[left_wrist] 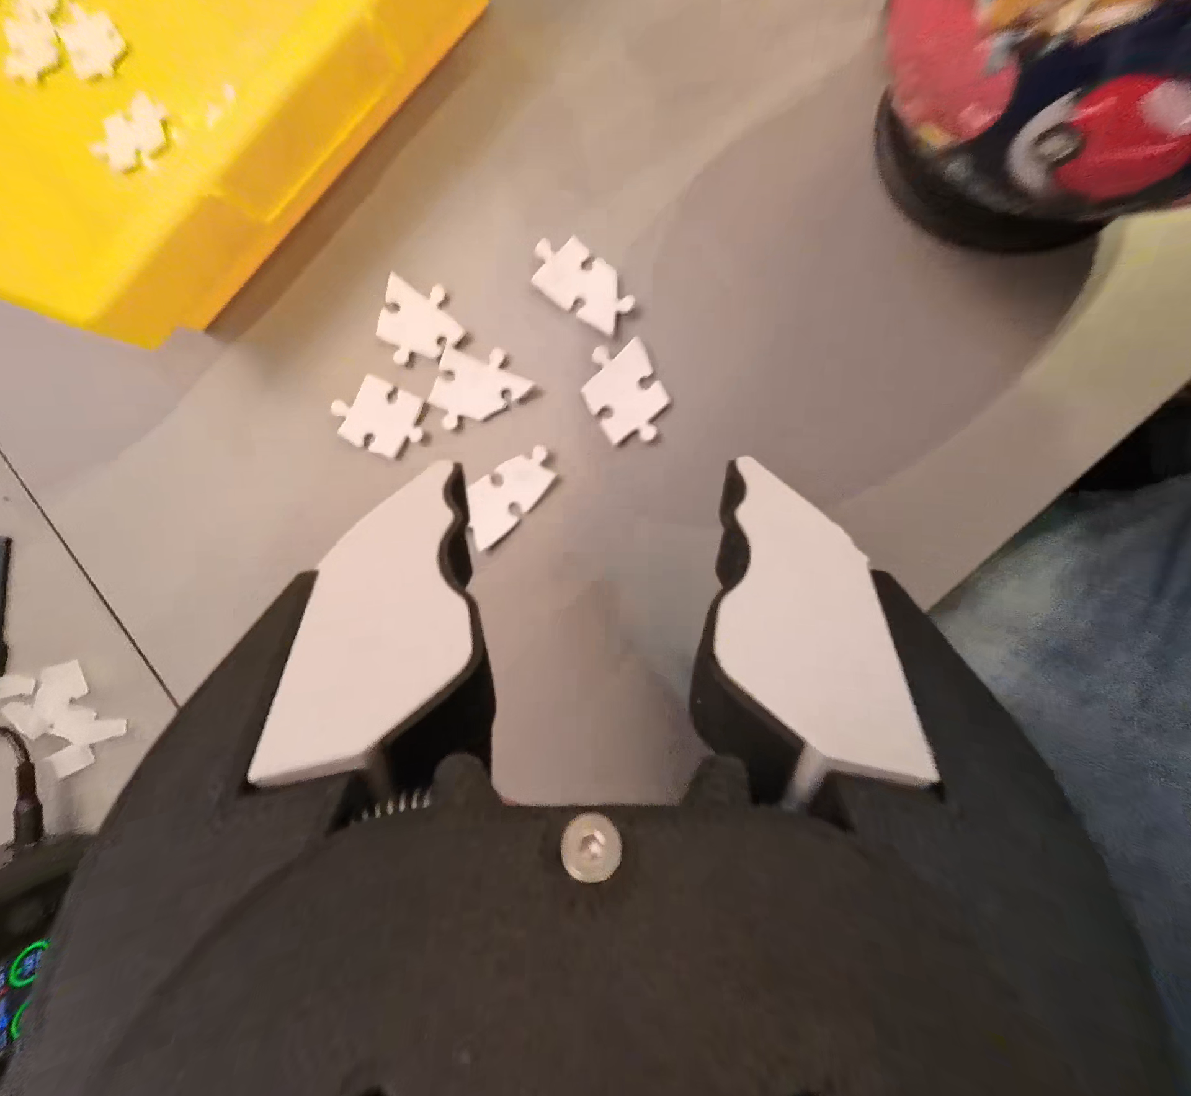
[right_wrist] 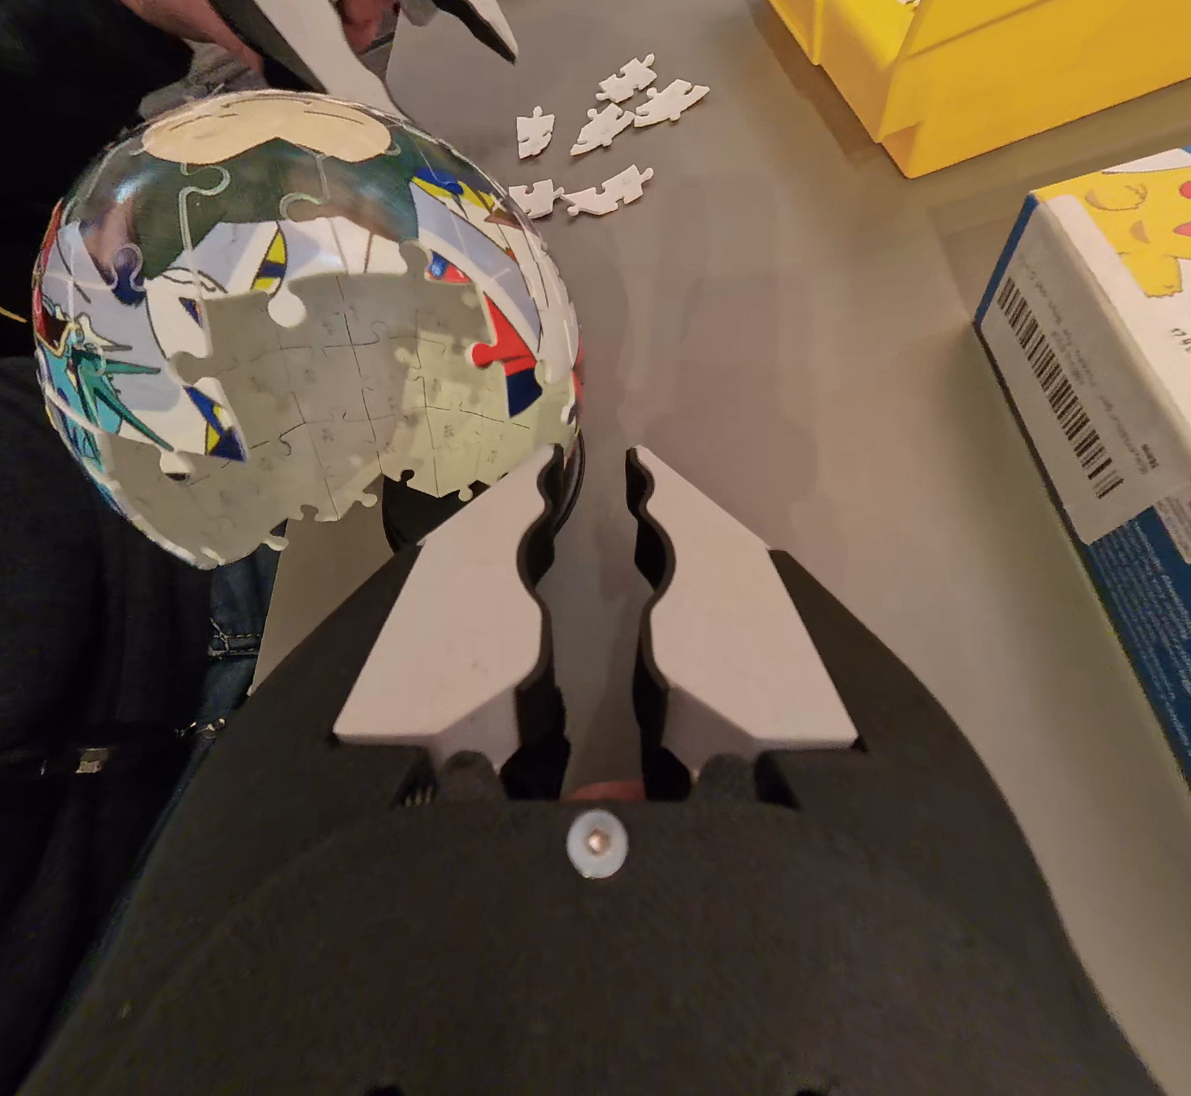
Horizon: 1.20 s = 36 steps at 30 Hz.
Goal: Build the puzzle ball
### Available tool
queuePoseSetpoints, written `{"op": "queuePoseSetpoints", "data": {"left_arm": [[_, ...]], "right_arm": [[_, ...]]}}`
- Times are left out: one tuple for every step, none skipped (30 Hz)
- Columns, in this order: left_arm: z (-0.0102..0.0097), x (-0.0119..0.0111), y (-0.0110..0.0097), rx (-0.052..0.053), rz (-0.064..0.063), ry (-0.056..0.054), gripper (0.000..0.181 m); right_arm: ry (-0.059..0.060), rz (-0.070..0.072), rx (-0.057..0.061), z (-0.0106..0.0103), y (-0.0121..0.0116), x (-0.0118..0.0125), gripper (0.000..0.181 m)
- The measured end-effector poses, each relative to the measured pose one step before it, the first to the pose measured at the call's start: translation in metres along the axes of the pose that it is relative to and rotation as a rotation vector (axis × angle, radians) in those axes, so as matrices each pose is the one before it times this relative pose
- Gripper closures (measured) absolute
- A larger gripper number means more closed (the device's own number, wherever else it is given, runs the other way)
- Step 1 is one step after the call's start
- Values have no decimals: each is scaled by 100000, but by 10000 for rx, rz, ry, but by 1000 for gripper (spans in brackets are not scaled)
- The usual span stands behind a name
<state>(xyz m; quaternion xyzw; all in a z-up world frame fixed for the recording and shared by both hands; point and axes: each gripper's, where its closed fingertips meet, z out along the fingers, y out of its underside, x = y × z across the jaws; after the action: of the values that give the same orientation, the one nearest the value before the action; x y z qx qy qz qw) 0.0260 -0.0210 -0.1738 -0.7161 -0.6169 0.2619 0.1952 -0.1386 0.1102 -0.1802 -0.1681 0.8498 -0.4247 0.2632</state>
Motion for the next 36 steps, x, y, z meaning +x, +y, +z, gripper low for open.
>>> {"op": "queuePoseSetpoints", "data": {"left_arm": [[425, -536, 927, -401, 130, 93, 109], [376, -738, 1049, -539, 379, -154, 111], [345, -581, 809, -367, 478, -93, 114], [338, -123, 410, -117, 181, 262, 119], [282, -304, 279, -58, -77, 216, 120], [161, -552, 135, 36, 0, 12, 121], [106, -397, 22, 79, 47, 60, 125], [161, -42, 98, -29, -26, 303, 130], [301, 50, 285, -33, -106, 463, 136], [202, 398, 100, 3, -155, 564, 143], [65, 59, -173, 102, -142, 269, 148], [85, -208, -51, 40, 39, 26, 150], [52, -182, -74, 51, 46, 23, 154], [14, -136, -47, 19, 2, 45, 157], [35, -63, -86, 25, -7, 55, 160], [59, 69, -67, 59, 18, 63, 161], [46, 102, -119, 35, 16, -1, 161], [14, 61, 18, -22, -50, -15, 161], [-23, 176, -39, -9, -82, 50, 156], [-113, 160, -301, 92, -68, -87, 146], [-119, 140, -379, 175, 37, -144, 141], [-119, 252, -459, 134, 100, -148, 137], [-53, 548, -699, 150, 222, -38, 132], [55, 689, -830, 134, 316, -1, 129], [283, 523, -547, -70, 292, 10, 129], [444, 541, -303, -212, 227, 127, 129], [477, 627, -393, -116, 187, 233, 129], [515, 171, -165, -210, 173, 52, 130], [404, -51, 180, -319, 133, 25, 132], [421, 32, 241, -255, 44, 122, 134], [201, 60, -234, 82, -150, 224, 139], [167, -144, -69, 8, -204, 77, 140], [51, -176, -72, 21, -103, -16, 145], [-2, 17, 64, -48, 98, 21, 150], [23, -41, 0, 2, 6, -1, 150], [55, -60, -57, 62, -102, -32, 150]], "right_arm": [[3, 12, -10, -27, 45, -22, 165], [-4, 4, -3, -11, 38, -17, 165], [-5, 3, -5, -3, 7, -9, 165], [-8, 6, -1, 4, 5, 0, 165], [-5, 13, 6, -7, -13, 13, 165], [-12, 22, 7, -8, 3, 20, 165], [-16, 30, 19, -28, -23, 12, 165], [-15, 36, 26, -23, -37, 24, 165], [-22, 45, 21, -28, -22, 18, 165], [-24, 37, 19, -34, -28, 17, 165], [-17, 35, 11, -16, -22, 35, 165], [-17, 34, 3, -5, -4, 22, 165], [-15, 25, -5, 1, 6, 15, 165], [-8, 16, -8, 11, 4, 28, 165], [-3, 18, 2, -5, 0, 16, 165], [-4, 30, 4, -10, -8, 27, 165], [-4, 36, 9, -20, 5, 23, 165], [2, 37, 21, -35, -14, 39, 165], [1, 43, 19, -24, -17, 30, 165], [-5, 36, 17, -21, -6, 30, 165], [-3, 22, 4, -4, -4, 13, 165], [-3, 9, -5, 14, 3, 3, 165], [-2, -4, -8, 24, 7, -3, 165], [4, -6, -19, 28, 17, 4, 165], [4, -8, -32, 49, 30, 2, 165], [5, -5, -28, 29, 28, -3, 165], [9, 10, -17, 12, 19, 11, 165], [17, 14, 1, -11, 4, 17, 165], [24, 9, 12, -10, -4, 25, 165], [28, -6, 17, -12, -8, 12, 165], [19, -5, 17, -18, -8, 8, 165], [6, 5, 17, -23, -20, 15, 165], [-5, 3, 22, -14, -32, 6, 165], [-19, 15, 16, -19, -22, 3, 165], [-20, 16, 13, -19, -38, 15, 165], [-16, 6, 19, -26, -43, 6, 165]]}}
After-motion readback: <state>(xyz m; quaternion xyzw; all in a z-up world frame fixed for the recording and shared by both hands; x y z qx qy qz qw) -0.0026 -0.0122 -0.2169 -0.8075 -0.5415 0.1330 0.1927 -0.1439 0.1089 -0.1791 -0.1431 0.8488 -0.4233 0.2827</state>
